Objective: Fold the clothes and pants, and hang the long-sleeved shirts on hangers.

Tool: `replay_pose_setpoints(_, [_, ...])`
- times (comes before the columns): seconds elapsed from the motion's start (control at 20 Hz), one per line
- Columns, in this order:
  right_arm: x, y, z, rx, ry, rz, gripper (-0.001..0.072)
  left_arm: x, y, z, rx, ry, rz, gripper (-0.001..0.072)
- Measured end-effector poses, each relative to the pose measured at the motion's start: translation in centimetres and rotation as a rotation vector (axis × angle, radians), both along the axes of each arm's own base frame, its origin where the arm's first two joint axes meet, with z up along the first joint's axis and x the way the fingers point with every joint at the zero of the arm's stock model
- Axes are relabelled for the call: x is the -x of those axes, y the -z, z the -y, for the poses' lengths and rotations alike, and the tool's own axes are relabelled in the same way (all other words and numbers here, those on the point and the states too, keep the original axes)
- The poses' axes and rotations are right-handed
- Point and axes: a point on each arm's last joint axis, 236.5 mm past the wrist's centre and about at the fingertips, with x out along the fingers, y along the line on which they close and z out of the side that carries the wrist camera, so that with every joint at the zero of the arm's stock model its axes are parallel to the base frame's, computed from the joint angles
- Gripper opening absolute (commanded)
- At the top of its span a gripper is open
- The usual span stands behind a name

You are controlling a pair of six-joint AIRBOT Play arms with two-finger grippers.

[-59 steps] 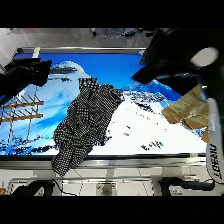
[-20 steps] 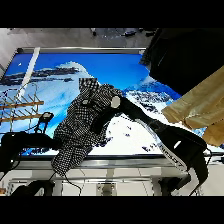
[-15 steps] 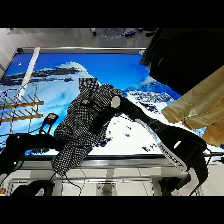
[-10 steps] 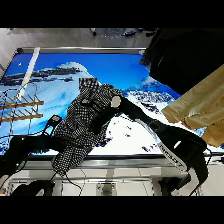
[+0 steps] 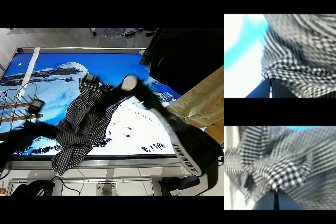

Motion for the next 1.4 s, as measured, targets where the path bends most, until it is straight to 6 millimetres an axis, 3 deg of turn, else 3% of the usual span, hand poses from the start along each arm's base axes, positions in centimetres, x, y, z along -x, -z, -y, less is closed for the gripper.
replay_pose_setpoints(0.1, [-2.5, -6.6, 2.4, -0.071, 0.092, 0.133, 0.0042, -1.3, -7.7, -0.6, 0.006, -0.017, 0.205, 0.0037])
replay_pose_setpoints(0.2, [-3.7, -13.7, 5.2, -0.143, 0.172, 0.277, 0.0042, -1.7, -15.6, -1.0, 0.023, -0.028, 0.4, 0.0037])
replay_pose_setpoints(0.35, [-2.2, -23.8, 9.0, -0.255, 0.257, 0.493, 0.0042, -1.6, -26.5, -1.0, 0.048, -0.022, 0.656, 0.0038])
replay_pose_setpoints(0.45, [0.4, -29.9, 11.1, -0.32, 0.29, 0.653, 0.0042, -1.5, -31.8, -0.5, 0.061, 0.002, 0.77, 0.0037])
replay_pose_setpoints(0.55, [3.4, -34.5, 13.0, -0.358, 0.315, 0.798, 0.0042, -1.6, -36.1, 0.6, 0.088, 0.046, 0.852, 0.0038])
replay_pose_setpoints(0.65, [5.6, -37.0, 14.7, -0.362, 0.347, 0.894, 0.0042, -2.3, -37.8, 1.9, 0.114, 0.089, 0.872, 0.0038])
replay_pose_setpoints(0.75, [5.7, -36.2, 15.6, -0.325, 0.38, 0.879, 0.0042, -3.8, -36.7, 3.0, 0.13, 0.115, 0.813, 0.0037])
replay_pose_setpoints(0.85, [4.1, -32.6, 15.9, -0.256, 0.411, 0.784, 0.0041, -6.1, -32.7, 3.9, 0.13, 0.131, 0.674, 0.0037])
replay_pose_setpoints(1.0, [0.0, -23.6, 15.8, -0.132, 0.461, 0.572, 0.0041, -9.3, -23.1, 5.3, 0.128, 0.145, 0.401, 0.0037])
replay_pose_setpoints(1.15, [-2.9, -14.3, 15.7, -0.042, 0.507, 0.374, 0.0042, -10.5, -12.6, 6.3, 0.139, 0.144, 0.152, 0.0037])
replay_pose_setpoints(1.3, [-3.2, -5.7, 14.9, 0.012, 0.517, 0.169, 0.0042, -9.9, -4.6, 6.9, 0.172, 0.12, -0.016, 0.0037])
replay_pose_setpoints(1.4, [-2.6, -1.4, 13.9, 0.029, 0.512, 0.059, 0.0042, -8.9, -1.1, 7.8, 0.226, 0.114, -0.094, 0.0037])
